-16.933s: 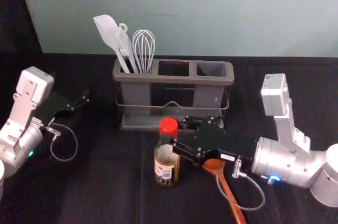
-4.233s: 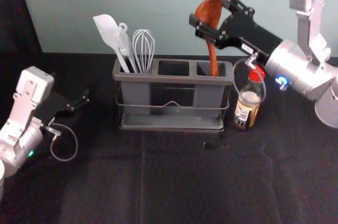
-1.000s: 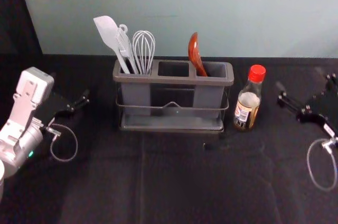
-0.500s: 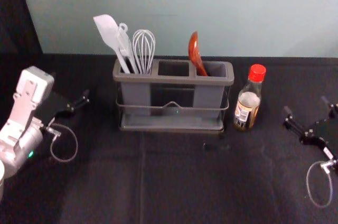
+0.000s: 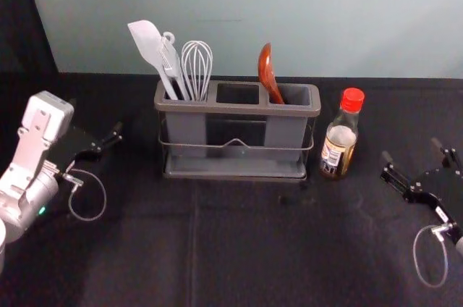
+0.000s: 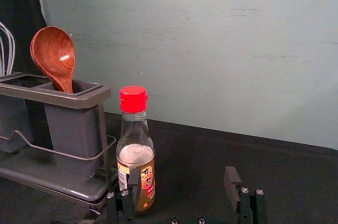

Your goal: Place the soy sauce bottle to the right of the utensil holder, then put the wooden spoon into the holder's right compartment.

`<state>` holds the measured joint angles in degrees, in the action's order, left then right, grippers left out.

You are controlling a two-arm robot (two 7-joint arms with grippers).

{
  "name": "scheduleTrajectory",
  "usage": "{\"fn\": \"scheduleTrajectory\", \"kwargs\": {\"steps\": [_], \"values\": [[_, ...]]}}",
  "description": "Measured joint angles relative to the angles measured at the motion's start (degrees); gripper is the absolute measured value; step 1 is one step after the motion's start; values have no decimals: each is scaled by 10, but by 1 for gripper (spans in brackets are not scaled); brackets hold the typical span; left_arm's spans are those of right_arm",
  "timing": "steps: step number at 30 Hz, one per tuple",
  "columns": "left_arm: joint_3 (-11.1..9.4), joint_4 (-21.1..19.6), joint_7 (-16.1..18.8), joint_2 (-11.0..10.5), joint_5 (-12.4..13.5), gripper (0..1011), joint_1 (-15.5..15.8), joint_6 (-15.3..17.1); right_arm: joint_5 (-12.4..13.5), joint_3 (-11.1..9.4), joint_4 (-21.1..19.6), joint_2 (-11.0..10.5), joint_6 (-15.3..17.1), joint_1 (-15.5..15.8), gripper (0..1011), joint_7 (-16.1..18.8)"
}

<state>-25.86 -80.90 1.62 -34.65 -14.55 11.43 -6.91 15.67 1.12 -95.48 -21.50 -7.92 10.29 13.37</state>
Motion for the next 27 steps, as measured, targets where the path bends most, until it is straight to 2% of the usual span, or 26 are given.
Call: {"fn": "scheduleTrajectory", "kwargs": {"steps": [27], "values": [[0, 0, 0, 0, 0, 1005, 0, 0, 1, 1, -1, -2, 0, 1, 1004, -1]]}}
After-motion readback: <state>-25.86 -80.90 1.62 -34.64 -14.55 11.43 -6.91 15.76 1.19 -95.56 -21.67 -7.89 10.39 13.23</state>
